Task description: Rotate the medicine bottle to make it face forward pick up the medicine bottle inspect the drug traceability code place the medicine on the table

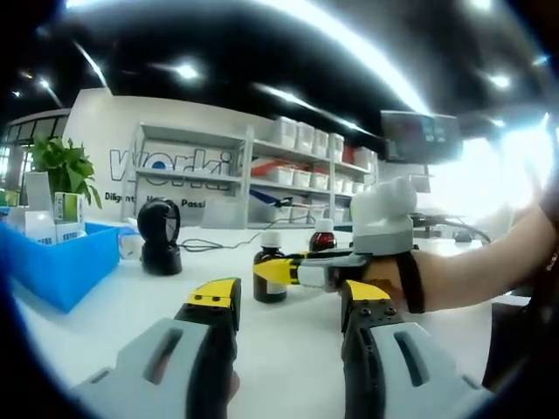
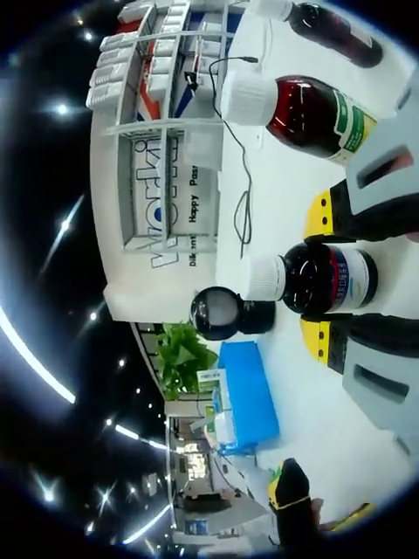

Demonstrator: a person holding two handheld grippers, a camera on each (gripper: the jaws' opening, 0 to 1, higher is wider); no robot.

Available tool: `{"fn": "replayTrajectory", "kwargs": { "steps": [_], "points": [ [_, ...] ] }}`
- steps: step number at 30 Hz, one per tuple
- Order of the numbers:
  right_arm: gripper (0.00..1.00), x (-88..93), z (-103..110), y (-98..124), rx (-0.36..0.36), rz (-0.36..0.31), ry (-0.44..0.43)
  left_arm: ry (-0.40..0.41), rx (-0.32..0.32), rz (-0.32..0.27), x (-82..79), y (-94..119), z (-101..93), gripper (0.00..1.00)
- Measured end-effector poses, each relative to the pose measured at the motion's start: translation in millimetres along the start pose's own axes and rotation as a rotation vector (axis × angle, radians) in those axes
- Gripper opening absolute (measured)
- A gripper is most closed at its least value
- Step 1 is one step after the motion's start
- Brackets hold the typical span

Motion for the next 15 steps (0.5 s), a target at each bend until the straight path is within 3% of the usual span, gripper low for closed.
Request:
{"fn": "replayTrajectory", "kwargs": {
  "steps": [9, 15],
  "points": [
    [0.26, -8.6, -9, 20, -0.129, -0.055, 0.058, -0.003, 0.002, 0.002, 0.1, 0, -0.4, 0.37],
    [0.26, -11.7, -13, 30, -0.164, -0.057, 0.080, -0.007, 0.003, 0.004, 0.3, 0, -0.5, 0.37]
  ]
}}
Point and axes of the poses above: the point that each gripper's makers call its tool centre point, and the gripper's own axes: y roughly backward along the fingers, z roughly to its left, x roughly out of its underside, the point moved 10 cm from there along y, roughly backward along the fingers, and after that the axes turned 5 degrees about y, right-handed, at the moved point
